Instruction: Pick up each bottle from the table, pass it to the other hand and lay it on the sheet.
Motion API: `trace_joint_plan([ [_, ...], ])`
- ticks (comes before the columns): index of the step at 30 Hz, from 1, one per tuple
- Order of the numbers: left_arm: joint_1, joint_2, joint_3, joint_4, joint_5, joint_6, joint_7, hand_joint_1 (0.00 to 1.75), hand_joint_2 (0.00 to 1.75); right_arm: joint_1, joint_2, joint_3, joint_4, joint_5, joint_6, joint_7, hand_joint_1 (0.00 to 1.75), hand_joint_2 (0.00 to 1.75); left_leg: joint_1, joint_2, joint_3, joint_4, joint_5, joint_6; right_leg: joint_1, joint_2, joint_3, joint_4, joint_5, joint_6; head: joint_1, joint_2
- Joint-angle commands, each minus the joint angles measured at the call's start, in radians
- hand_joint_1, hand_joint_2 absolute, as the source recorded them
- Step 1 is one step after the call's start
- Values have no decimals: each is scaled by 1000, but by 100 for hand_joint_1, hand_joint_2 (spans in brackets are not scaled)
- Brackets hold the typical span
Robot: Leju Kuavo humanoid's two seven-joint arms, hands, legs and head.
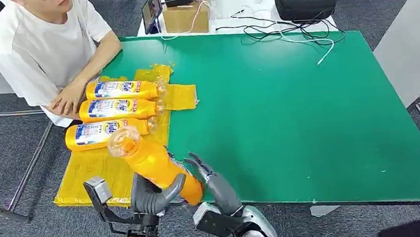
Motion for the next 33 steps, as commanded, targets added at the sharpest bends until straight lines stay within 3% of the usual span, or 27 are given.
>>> trace_joint_plan([
  [1,-20,3,60,17,-87,59,-38,175,175,40,-4,-127,42,10,-72,-32,0,0,0,-1,3,-1,-1,-1,0,-1,3,-1,-1,-1,0,0],
  [3,-15,22,72,26,-245,192,-69,175,175,88,-17,-174,22,23,-99,-41,0,0,1,-1,4,-1,-1,-1,1,-2,4,-1,-1,-2,0,0],
  [6,-44,68,95,173,-709,486,-67,175,175,139,-30,-210,-7,24,-99,-47,0,0,1,-4,6,-3,-1,-2,1,-4,8,-3,-2,-2,0,0],
  [8,-69,7,298,319,-1182,486,26,175,175,145,-34,-227,-24,58,-109,-60,0,0,0,-2,5,-3,0,-1,0,-2,5,-2,-1,-1,0,0],
  [11,-107,12,350,407,-1212,486,57,175,175,145,-22,-261,-31,64,-111,-51,0,0,0,0,4,-3,0,-1,0,0,3,-2,0,-1,-1,0],
  [14,-102,34,315,396,-1203,445,98,175,175,162,-14,-269,-79,65,-99,-42,0,0,0,-1,3,-2,0,-1,0,-1,3,-1,-1,-1,0,0],
  [17,-109,89,267,362,-1264,391,202,175,175,183,-23,-260,-161,99,-84,-46,0,0,0,1,2,-1,-1,-1,1,0,1,0,0,-2,0,0],
  [18,-131,134,251,393,-1421,389,301,175,175,188,-15,-267,-188,94,-78,-45,0,0,1,1,4,0,-2,-2,1,-1,3,0,-1,-2,0,0],
  [24,-217,166,283,539,-1472,312,341,175,175,185,31,-285,-170,35,-48,-56,0,0,1,3,5,-1,-1,-2,2,1,4,0,-1,-3,0,0],
  [33,-235,188,285,654,-1554,304,371,175,175,177,55,-254,-95,-5,-48,-87,0,0,2,4,8,-2,-1,-2,1,3,7,-1,0,-3,0,0],
])
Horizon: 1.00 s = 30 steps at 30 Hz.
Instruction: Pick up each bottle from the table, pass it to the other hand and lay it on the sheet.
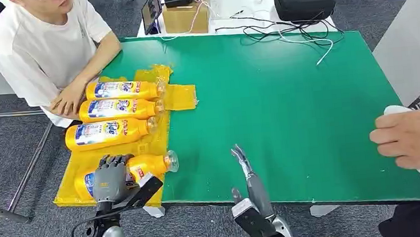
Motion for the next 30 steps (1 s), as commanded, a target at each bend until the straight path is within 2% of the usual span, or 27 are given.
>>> trace_joint_plan([
  [1,-53,44,21,214,-19,-15,15,175,175,-13,30,-2,72,-19,1,-15,0,0,1,3,6,-2,-1,-2,1,2,5,-2,0,-2,0,0],
  [7,-62,40,25,229,-15,-39,22,175,175,-13,26,4,73,-20,3,-15,0,0,1,3,7,-1,-1,-2,1,2,7,-2,0,-2,0,0],
  [9,-73,45,25,268,-27,-75,39,161,175,-8,36,6,99,-46,-3,-15,0,0,0,2,7,-1,0,-1,0,1,6,-1,0,-1,0,0],
  [10,-74,45,27,278,-29,-79,43,129,175,-6,39,5,107,-53,-6,-15,0,0,1,3,8,-2,-1,-2,1,2,8,-2,0,-3,0,0],
  [11,-80,41,33,296,-24,-95,46,37,175,-4,46,-1,120,-74,-13,-20,0,0,1,2,8,-2,0,-2,1,2,7,-2,0,-2,0,0],
  [12,-82,40,33,303,-22,-111,47,10,175,-3,47,-2,127,-86,-12,-20,0,0,0,2,8,-2,0,-1,0,2,7,-1,0,-2,0,0],
  [13,-86,33,39,309,7,-159,48,0,175,-6,45,0,140,-92,-13,-21,0,0,0,1,10,-2,0,-1,0,1,9,-1,0,-2,0,0],
  [15,-88,37,32,305,13,-233,105,0,175,-12,47,-10,151,-94,-18,-23,0,0,0,-1,12,-2,0,-1,1,1,11,-1,-1,-3,0,0],
  [18,-100,36,24,302,5,-248,132,0,175,-24,68,-47,161,-139,13,-1,0,0,0,1,15,-3,0,-1,0,2,15,-2,-1,-4,0,0],
  [21,-95,8,39,239,73,-207,78,0,175,-41,78,-25,180,-104,11,-6,0,0,0,-3,21,-3,-3,-5,0,2,20,-1,-4,-4,0,0],
  [24,-46,-26,35,93,206,-156,-10,0,175,-26,84,-16,164,-121,-1,-15,0,0,0,-3,22,-2,-6,-5,1,2,14,0,-8,-5,0,0],
  [27,-21,-12,-48,-14,208,-149,-14,0,175,-18,83,-12,167,-144,-16,-10,0,0,0,-3,22,-3,-4,-7,0,1,15,-1,-8,-5,0,0],
  [30,-9,-3,-106,-88,187,-134,-19,0,175,-15,77,19,172,-152,3,-14,0,0,0,-1,19,-1,1,-3,1,-1,17,0,0,-5,0,0],
])
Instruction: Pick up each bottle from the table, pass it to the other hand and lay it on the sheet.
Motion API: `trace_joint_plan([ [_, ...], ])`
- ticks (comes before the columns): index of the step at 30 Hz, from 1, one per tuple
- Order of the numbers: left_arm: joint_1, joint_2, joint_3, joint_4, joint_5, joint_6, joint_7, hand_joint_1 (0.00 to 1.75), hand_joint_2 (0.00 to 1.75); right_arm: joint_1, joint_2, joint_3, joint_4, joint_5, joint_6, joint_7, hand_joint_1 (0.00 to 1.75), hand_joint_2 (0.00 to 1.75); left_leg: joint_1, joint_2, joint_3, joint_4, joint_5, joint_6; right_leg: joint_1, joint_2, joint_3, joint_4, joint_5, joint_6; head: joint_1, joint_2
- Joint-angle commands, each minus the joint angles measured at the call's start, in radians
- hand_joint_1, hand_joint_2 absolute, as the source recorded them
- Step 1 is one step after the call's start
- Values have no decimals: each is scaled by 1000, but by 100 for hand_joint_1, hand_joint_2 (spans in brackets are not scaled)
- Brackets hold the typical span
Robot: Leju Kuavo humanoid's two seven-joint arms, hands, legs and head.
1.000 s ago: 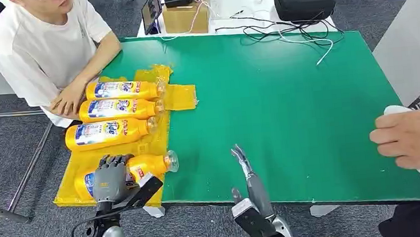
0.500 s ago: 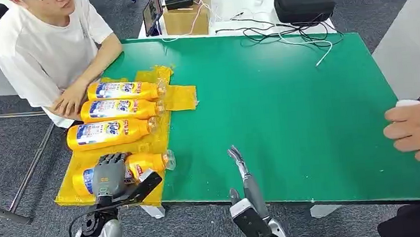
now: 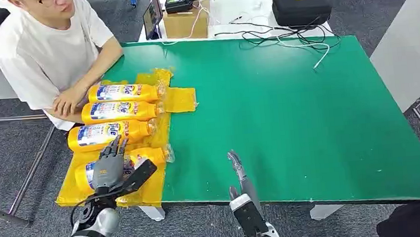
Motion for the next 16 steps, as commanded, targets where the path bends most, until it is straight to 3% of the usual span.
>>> trace_joint_plan([
  [1,93,-18,-123,-214,5,31,-23,0,175,-14,0,34,76,-33,3,-7,0,0,2,-1,-1,0,-2,-1,2,-1,0,-2,-2,-1,0,0],
  [2,111,-28,-132,-252,15,75,-62,0,175,-9,-2,41,69,-35,-2,-8,0,0,1,-1,-3,0,-2,0,1,-1,-1,-1,-2,-1,1,0],
  [3,127,-39,-142,-292,22,104,-85,0,0,-9,-16,57,66,-36,-4,-8,0,0,2,0,-4,1,-3,-1,2,0,-2,-1,-3,-1,0,0],
  [5,145,-65,-165,-360,85,182,-180,0,0,-13,-29,62,81,-52,-19,-18,0,0,2,1,-7,3,-5,-1,2,1,-4,0,-4,-2,1,0],
  [9,140,-75,-213,-411,130,187,-184,0,0,-25,-32,71,107,-72,-29,-30,0,0,1,-3,-17,2,-1,0,1,-3,-14,-1,-2,-1,0,0],
  [16,122,-61,-247,-411,108,243,-235,0,0,-35,-34,86,113,-80,-26,-34,0,0,1,0,-17,1,-2,0,1,0,-15,-1,-1,-1,0,0],
])
